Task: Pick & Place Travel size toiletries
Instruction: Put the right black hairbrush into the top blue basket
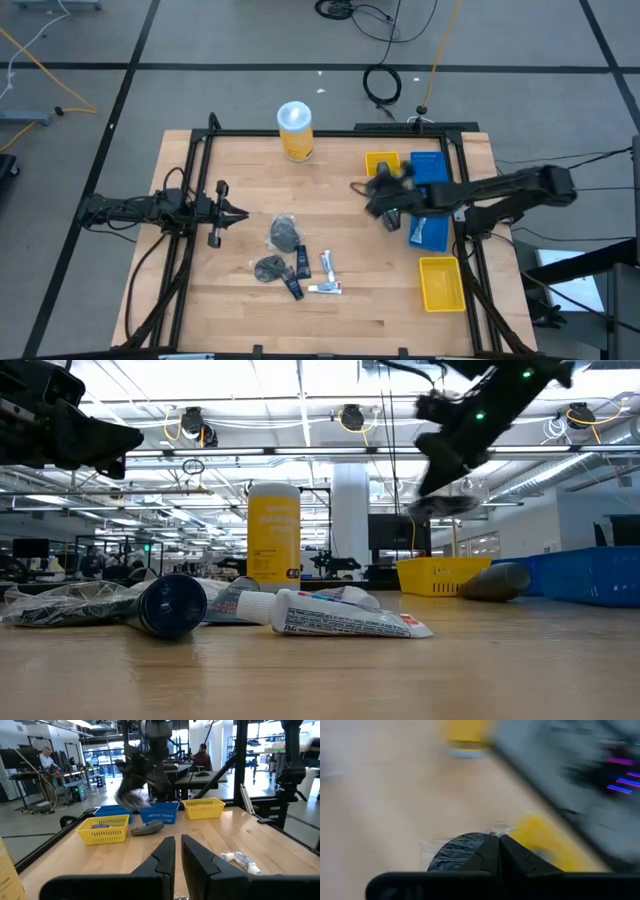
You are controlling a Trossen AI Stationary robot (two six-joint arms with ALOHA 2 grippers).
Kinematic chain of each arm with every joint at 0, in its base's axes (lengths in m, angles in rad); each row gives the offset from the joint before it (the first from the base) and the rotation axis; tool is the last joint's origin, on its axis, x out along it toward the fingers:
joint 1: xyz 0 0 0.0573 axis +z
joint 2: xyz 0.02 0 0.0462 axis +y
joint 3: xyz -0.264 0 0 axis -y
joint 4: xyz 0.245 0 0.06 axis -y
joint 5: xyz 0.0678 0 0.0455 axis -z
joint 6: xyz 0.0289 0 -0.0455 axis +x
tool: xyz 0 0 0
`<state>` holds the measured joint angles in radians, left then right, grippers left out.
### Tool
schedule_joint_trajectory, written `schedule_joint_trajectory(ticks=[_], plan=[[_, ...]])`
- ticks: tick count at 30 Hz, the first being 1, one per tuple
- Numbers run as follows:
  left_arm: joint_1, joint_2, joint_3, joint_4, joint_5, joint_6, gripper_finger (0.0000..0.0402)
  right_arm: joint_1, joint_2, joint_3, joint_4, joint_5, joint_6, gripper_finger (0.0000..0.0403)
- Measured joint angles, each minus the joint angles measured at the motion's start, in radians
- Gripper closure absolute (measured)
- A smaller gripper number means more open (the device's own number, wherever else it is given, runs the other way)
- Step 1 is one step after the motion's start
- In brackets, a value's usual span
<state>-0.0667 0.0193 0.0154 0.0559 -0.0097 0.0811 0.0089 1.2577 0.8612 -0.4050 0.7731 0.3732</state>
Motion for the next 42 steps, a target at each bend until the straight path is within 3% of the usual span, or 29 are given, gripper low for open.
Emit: schedule_joint_trajectory(ticks=[3, 6, 17, 24, 34, 38, 42], plan=[[0.0, 0.0, 0.0, 0.0, 0.0, 0.0, 0.0369, -0.036, -0.081, -0.03, -0.167, 0.192, 0.164, 0.0402], [0.0, 0.0, 0.0, 0.0, 0.0, 0.0, 0.0369, -0.1, -0.158, -0.098, -0.22, 0.249, 0.263, 0.0402], [0.0, 0.0, 0.0, 0.0, 0.0, 0.0, 0.0369, -0.4, -0.269, -0.361, -0.009, 0.244, 0.234, 0.0402], [0.0, 0.0, 0.0, 0.0, 0.0, 0.0, 0.0369, -0.508, -0.264, -0.432, 0.182, 0.162, 0.109, 0.0402], [0.0, 0.0, 0.0, 0.0, 0.0, 0.0, 0.0369, -0.598, -0.264, -0.512, 0.297, 0.084, 0.112, 0.0397], [0.0, 0.0, 0.0, 0.0, 0.0, 0.0, 0.0369, -0.613, -0.264, -0.529, 0.303, 0.06, 0.112, 0.0375], [0.0, 0.0, 0.0, 0.0, 0.0, 0.0, 0.0369, -0.613, -0.265, -0.531, 0.324, 0.061, 0.085, 0.0325]])
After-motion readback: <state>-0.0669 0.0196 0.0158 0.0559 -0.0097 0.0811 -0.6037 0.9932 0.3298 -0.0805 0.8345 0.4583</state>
